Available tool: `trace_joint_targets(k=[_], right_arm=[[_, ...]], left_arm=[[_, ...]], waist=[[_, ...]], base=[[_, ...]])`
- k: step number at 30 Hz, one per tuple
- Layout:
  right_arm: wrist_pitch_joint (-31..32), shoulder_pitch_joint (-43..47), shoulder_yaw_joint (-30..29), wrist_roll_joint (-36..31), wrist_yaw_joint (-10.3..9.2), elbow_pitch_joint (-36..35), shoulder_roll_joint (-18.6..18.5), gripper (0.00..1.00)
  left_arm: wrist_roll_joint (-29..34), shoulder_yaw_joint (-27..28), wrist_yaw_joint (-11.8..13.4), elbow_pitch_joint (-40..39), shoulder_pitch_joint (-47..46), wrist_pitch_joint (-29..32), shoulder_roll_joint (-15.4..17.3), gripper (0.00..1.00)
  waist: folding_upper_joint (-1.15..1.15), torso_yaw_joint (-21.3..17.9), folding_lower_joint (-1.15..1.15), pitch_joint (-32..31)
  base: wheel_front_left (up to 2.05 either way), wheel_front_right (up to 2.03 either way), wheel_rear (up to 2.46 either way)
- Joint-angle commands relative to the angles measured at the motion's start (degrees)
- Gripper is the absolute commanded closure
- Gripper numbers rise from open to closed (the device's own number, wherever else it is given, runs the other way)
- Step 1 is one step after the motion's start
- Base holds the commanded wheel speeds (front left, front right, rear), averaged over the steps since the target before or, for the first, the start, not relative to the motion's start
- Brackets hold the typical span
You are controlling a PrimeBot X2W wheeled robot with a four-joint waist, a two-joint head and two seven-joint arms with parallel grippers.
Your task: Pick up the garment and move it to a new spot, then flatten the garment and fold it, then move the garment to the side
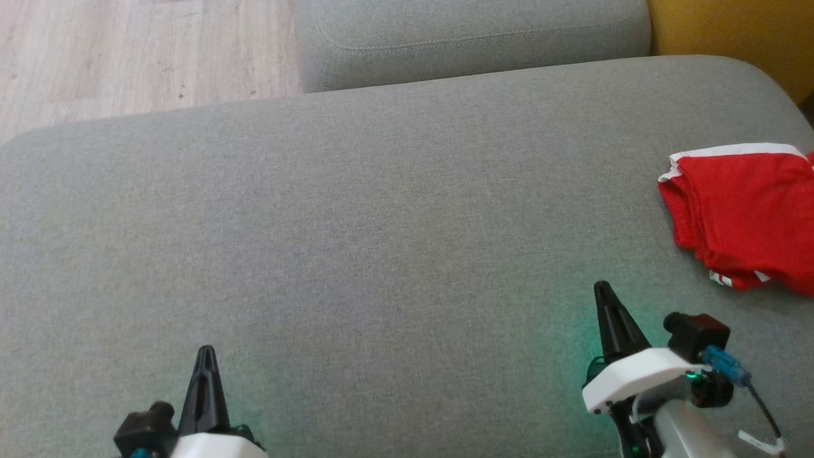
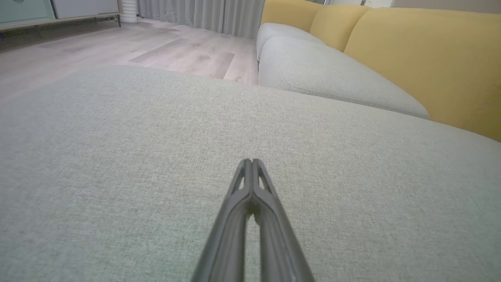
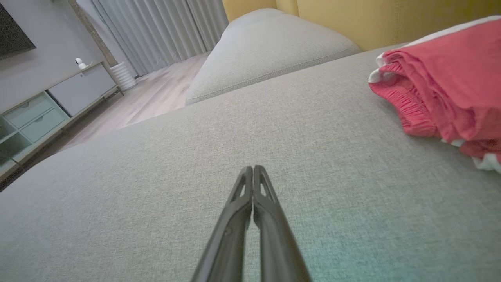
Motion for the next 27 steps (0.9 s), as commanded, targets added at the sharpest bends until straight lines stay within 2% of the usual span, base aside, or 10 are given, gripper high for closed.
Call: trace_joint_targets(k=[1, 27], right_arm=[[0.3, -3.2, -0.4, 1.5, 0.03, -2.4, 0.0, 1.0], [4.5, -1.8, -3.6, 17.1, 0.11, -6.2, 0.0, 1.0]], left_arm=[[-1.4, 0.7, -0.2, -1.8, -2.1, 0.2, 0.1, 1.0], [-17.4, 2.6, -1.8, -3.1, -3.3, 4.4, 0.2, 1.0]], waist=[[0.0, 0.0, 0.0, 0.0], [0.0, 0.7, 0.0, -0.4]], base=[[0.0, 0.0, 0.0], [0.0, 0.0, 0.0]])
